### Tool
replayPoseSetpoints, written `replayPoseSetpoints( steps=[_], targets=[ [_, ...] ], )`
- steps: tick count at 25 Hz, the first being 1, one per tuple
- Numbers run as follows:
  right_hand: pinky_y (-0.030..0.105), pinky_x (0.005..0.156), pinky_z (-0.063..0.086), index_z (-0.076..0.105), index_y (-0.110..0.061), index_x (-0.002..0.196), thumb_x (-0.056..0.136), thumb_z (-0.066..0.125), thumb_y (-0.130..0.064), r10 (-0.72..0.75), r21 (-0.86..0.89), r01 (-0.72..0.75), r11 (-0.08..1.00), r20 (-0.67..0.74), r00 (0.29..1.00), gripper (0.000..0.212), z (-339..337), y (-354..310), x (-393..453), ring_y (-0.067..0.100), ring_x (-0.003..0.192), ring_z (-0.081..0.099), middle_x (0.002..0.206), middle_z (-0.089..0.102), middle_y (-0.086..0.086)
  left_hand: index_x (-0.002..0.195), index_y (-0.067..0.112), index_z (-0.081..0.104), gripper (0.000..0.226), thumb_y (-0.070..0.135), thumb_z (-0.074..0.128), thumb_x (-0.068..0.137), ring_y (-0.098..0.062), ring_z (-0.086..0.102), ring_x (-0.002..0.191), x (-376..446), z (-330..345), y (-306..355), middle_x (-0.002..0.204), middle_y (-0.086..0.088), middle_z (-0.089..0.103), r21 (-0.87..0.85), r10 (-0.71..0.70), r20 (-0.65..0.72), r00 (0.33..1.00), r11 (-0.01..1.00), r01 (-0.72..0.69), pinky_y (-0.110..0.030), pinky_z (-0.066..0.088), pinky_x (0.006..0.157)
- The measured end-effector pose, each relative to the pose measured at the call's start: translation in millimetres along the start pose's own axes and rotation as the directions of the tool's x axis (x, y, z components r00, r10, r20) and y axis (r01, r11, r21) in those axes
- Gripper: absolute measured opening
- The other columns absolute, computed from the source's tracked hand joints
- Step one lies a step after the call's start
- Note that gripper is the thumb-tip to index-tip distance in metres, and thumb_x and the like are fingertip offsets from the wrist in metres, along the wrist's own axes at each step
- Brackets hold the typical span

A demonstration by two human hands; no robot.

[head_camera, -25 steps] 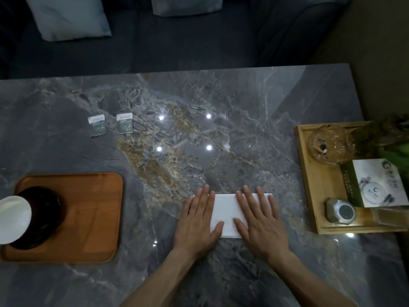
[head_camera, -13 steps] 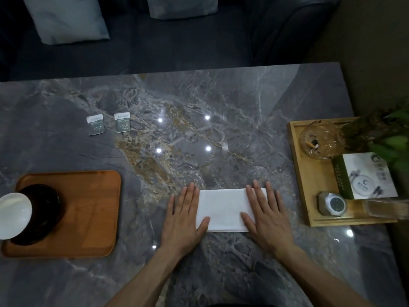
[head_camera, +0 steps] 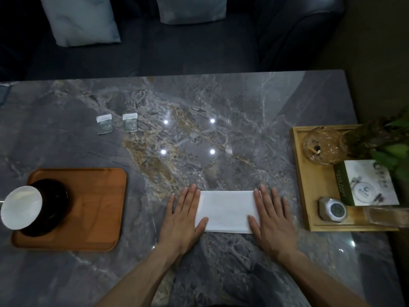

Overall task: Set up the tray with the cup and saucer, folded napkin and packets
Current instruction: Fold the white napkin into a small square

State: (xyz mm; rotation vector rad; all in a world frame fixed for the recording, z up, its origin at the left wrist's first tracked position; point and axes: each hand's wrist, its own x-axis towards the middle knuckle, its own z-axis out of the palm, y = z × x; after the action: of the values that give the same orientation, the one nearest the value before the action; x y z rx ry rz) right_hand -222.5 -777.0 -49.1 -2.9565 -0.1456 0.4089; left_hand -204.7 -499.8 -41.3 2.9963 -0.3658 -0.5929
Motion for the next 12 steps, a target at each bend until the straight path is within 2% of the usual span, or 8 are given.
replayPoseSetpoints(
  steps=[3,5,7,9,12],
  targets=[
    [0.049,0.119,0.004,0.000,-0.020,0.156,0.098,0.014,-0.056,-0.014,0.020,0.014,1.000,0.016,1.000,0.070,-3.7,1.2,-2.1,0.024,0.152,-0.007,0.166,-0.003,0.003,0.154,0.015,-0.005,0.079,0.061,0.019,0.095,-0.019,-0.011,0.149,-2.4,-11.2,-0.1,0.164,-0.002,-0.008,-0.021,0.007,0.028,1.000,1.000,-0.007,-0.046,-0.006,0.119],
    [0.047,0.120,0.000,-0.005,-0.018,0.156,0.098,0.015,-0.056,-0.018,0.053,0.017,0.998,0.030,0.999,0.072,-5.6,4.9,-4.1,0.023,0.151,-0.010,0.165,-0.007,0.005,0.154,0.018,-0.007,0.084,0.063,0.026,0.092,-0.018,-0.010,0.149,-0.4,-20.8,-0.5,0.164,0.000,-0.008,-0.088,0.024,0.045,0.999,0.996,-0.020,-0.044,-0.007,0.120],
    [0.045,0.121,0.001,-0.002,-0.015,0.156,0.097,0.016,-0.056,0.002,0.099,-0.005,0.995,0.028,1.000,0.074,-8.7,6.7,-11.8,0.022,0.152,-0.006,0.165,-0.003,0.005,0.154,0.019,0.002,0.090,0.061,0.044,0.087,-0.021,0.008,0.148,2.1,-33.3,-0.6,0.162,-0.002,0.009,-0.151,-0.007,0.033,0.999,0.988,0.011,-0.043,0.004,0.120],
    [0.046,0.121,0.002,0.001,-0.014,0.155,0.096,0.014,-0.057,0.027,0.136,-0.032,0.990,0.035,0.999,0.074,-10.8,9.4,-25.0,0.021,0.152,-0.003,0.164,0.002,0.005,0.152,0.019,0.014,0.093,0.057,0.058,0.080,-0.025,0.025,0.139,8.4,-45.5,0.8,0.152,-0.005,0.026,-0.187,-0.055,0.025,0.998,0.981,0.059,-0.043,0.018,0.116],
    [0.048,0.121,0.003,0.003,-0.018,0.155,0.097,0.009,-0.058,0.054,0.157,-0.061,0.986,0.051,0.997,0.071,-9.1,10.7,-51.1,0.022,0.151,-0.001,0.164,0.007,0.004,0.144,0.023,0.030,0.086,0.052,0.069,0.073,-0.026,0.035,0.127,18.7,-56.5,3.6,0.136,-0.005,0.038,-0.179,-0.091,0.064,0.994,0.979,0.101,-0.043,0.030,0.108]
  ],
)
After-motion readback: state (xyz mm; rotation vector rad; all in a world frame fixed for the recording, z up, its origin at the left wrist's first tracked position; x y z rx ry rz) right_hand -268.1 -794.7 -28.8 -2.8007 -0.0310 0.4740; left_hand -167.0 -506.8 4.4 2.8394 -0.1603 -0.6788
